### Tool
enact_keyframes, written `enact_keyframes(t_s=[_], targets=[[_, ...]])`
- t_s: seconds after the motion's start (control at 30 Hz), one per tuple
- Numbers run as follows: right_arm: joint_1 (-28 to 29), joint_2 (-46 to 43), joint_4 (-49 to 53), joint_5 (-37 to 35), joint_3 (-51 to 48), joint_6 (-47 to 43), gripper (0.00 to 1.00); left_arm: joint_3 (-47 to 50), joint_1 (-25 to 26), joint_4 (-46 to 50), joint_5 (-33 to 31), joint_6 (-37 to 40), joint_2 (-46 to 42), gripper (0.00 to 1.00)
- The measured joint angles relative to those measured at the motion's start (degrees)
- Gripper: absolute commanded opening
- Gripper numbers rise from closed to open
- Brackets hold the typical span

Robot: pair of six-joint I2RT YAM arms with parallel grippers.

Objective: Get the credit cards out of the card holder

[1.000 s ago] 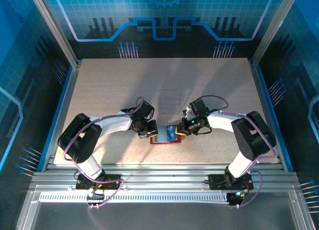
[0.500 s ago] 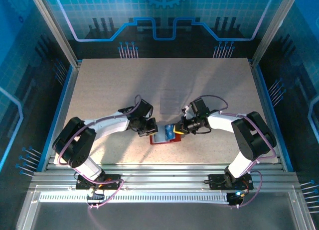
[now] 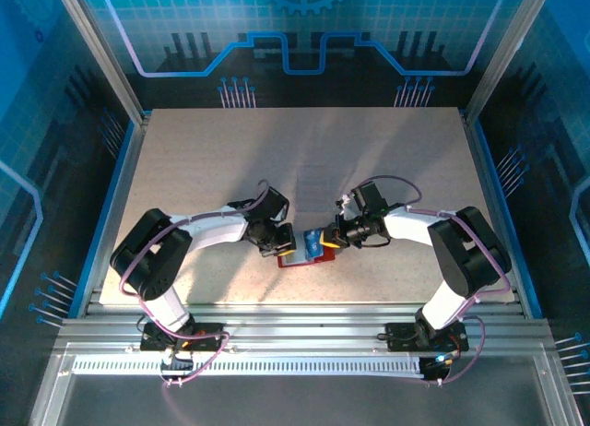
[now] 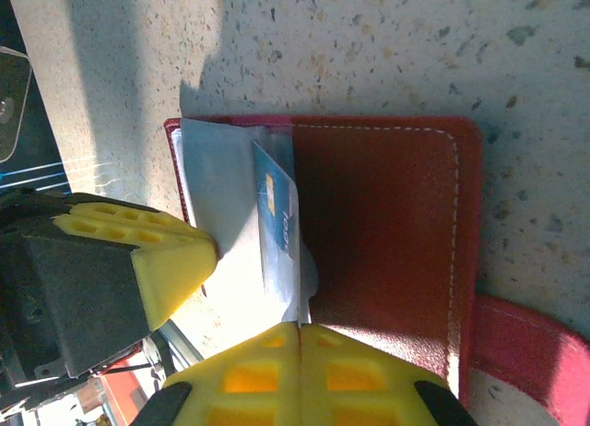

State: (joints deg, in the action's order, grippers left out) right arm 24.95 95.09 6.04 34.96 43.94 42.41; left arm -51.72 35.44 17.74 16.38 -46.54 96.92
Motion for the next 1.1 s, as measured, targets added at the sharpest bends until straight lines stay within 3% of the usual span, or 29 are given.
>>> enact_keyframes(t_s=[0.67, 0.93, 1.1], targets=[[-1.51, 1.05, 7.02, -0.79, 3.72, -5.84, 0.04, 0.07, 0.0, 0.15, -0.31, 0.02, 0.09, 0.11], [-1.25, 1.7, 6.99, 0.66, 3.8, -6.14, 0.04, 1.09, -0.02, 0.04, -1.68, 0.04, -3.04, 0.29], [-0.52, 1.7, 6.99, 0.66, 3.8, -6.03, 0.07, 2.08, -0.46, 0.02, -2.84, -0.02, -5.66, 0.34]])
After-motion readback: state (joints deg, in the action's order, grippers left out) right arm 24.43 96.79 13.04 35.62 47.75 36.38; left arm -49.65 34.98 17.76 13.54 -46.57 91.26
